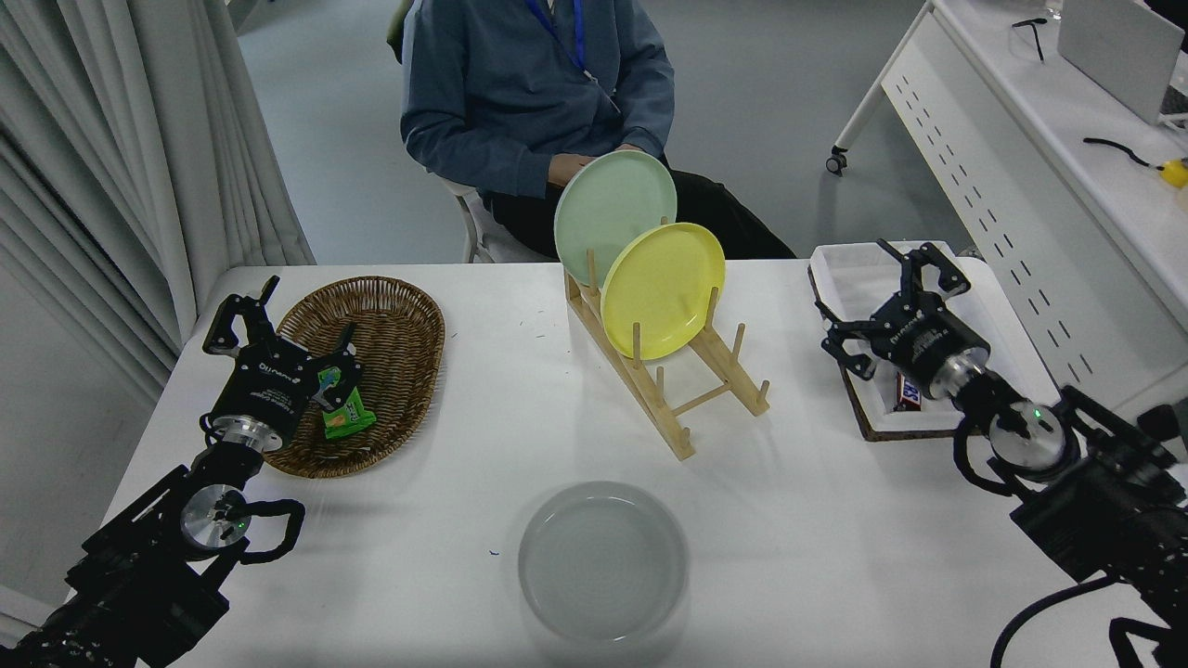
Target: Place the plate on the table
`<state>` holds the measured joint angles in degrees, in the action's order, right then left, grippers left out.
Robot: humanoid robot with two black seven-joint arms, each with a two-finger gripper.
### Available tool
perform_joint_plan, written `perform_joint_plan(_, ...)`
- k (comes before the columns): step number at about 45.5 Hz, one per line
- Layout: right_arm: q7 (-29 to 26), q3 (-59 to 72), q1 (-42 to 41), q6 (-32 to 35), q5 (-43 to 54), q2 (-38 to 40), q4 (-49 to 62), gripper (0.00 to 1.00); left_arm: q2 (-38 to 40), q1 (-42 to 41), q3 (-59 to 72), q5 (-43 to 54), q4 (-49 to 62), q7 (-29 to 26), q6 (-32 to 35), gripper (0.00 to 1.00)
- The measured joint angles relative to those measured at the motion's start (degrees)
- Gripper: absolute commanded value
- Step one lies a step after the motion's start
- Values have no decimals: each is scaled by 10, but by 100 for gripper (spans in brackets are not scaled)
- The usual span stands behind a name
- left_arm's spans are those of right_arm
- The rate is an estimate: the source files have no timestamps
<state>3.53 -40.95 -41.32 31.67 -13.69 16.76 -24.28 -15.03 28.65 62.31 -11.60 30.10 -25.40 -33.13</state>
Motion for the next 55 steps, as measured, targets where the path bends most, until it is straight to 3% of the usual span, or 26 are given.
perform_joint_plan(21, 3, -102, 78, 19, 98, 18, -39, 99, 0, 0, 0, 0, 0, 0, 0, 100)
perform_joint_plan(35, 4, -124, 34, 5, 107, -17, 45, 99, 0, 0, 0, 0, 0, 0, 0, 100)
perform_joint_plan(55, 4, -127, 8, 1, 110, -34, 78, 99, 0, 0, 0, 0, 0, 0, 0, 100)
